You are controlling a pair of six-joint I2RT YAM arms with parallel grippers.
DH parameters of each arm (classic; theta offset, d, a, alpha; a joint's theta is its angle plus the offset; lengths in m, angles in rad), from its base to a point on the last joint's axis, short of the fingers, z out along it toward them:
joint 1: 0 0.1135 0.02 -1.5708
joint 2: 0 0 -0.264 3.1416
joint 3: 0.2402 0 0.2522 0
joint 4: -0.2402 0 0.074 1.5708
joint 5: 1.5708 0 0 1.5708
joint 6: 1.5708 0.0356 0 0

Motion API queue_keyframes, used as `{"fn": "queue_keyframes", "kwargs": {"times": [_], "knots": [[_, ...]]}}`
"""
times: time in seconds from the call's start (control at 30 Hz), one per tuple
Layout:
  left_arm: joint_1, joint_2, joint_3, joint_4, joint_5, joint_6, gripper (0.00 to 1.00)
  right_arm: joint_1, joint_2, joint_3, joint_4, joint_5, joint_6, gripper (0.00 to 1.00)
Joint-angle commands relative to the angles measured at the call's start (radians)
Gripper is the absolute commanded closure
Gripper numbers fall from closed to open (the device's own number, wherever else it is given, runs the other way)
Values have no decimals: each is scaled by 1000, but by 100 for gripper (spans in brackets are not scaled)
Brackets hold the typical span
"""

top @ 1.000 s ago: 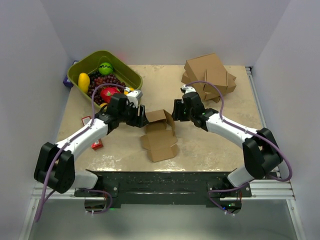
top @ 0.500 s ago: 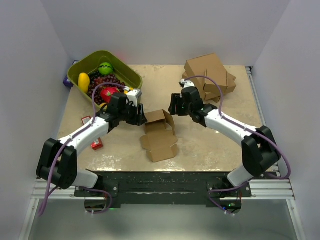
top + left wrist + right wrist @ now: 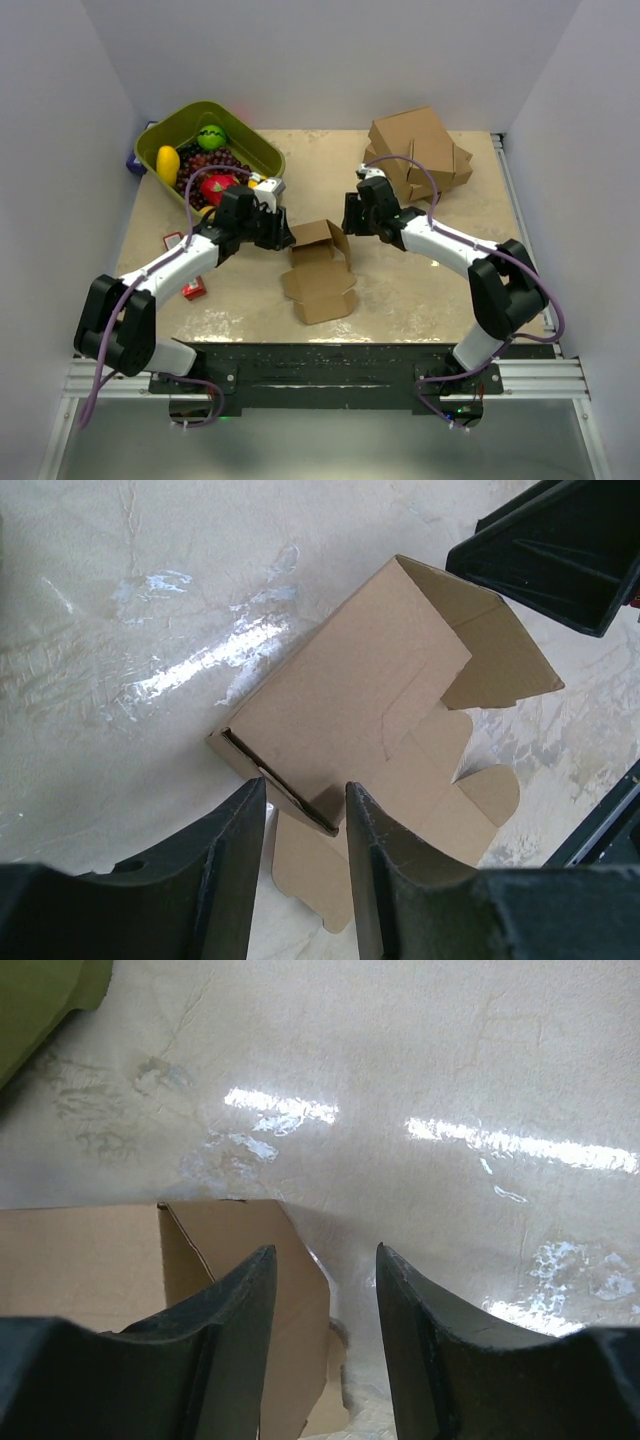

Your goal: Fold the paper box

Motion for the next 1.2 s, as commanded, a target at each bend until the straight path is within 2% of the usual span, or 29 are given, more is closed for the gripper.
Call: {"fn": "queue_keyframes", "kwargs": {"times": [0.0,0.23,0.7,0.9,1.03,1.17], "knots": [[9,8,-14,55,40,-8,59,15,-37,-6,15,-3,20,55],[9,21,-23,80,62,-16,60,68,-34,-32,9,-9,50,58],[9,25,-69,164,106,-42,62,98,-2,-23,40,-15,118,56],[9,28,-51,108,53,-1,62,48,-57,-103,56,-24,98,46],[10,29,-46,106,45,7,62,-33,-144,-169,57,-43,53,27],[12,38,-37,105,66,9,62,-50,-223,-238,58,-61,15,22]]}}
